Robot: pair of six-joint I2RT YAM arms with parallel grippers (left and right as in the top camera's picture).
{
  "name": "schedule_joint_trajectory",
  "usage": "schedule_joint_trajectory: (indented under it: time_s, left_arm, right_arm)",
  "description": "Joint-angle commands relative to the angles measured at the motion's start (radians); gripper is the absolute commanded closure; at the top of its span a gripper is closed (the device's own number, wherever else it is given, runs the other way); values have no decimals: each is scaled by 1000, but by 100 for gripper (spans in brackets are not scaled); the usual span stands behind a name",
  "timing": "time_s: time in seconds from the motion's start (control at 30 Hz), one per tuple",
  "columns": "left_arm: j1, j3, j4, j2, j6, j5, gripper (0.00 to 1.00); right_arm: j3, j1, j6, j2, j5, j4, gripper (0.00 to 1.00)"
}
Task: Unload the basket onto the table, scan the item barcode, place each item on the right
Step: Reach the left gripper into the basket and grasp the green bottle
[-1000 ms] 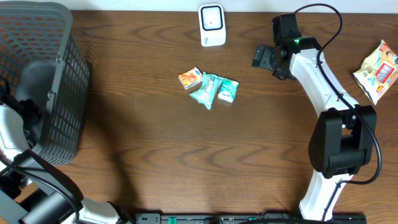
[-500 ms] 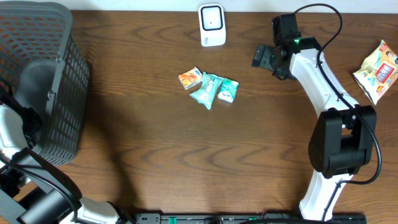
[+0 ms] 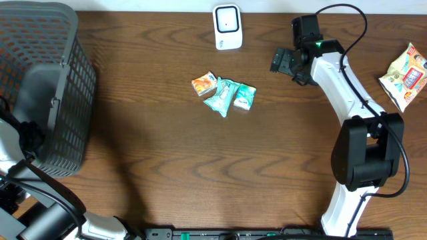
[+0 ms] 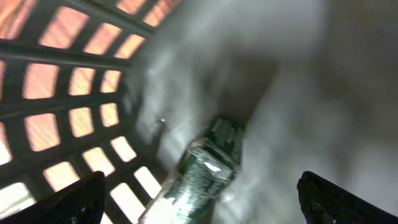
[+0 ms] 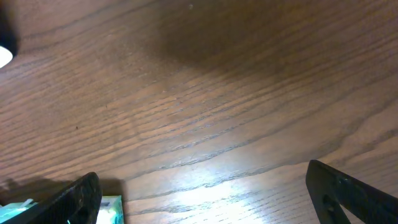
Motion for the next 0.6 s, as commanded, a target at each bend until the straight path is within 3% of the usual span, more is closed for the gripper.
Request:
schedule_joint_trajectory:
  time_s: [0.0,0.23,0.57]
  left_arm:
    - [16,-14,-10,11,66,76,8]
    - [24,-14,-14,11,108,76,23]
    - [74,-18,-36,56,156,76,23]
  right_arm:
    - [-6,9,-11,8,5,-2,1]
    - [-6,9,-11,8,5,-2,1]
    - [-6,21,-11,8,5,-2,1]
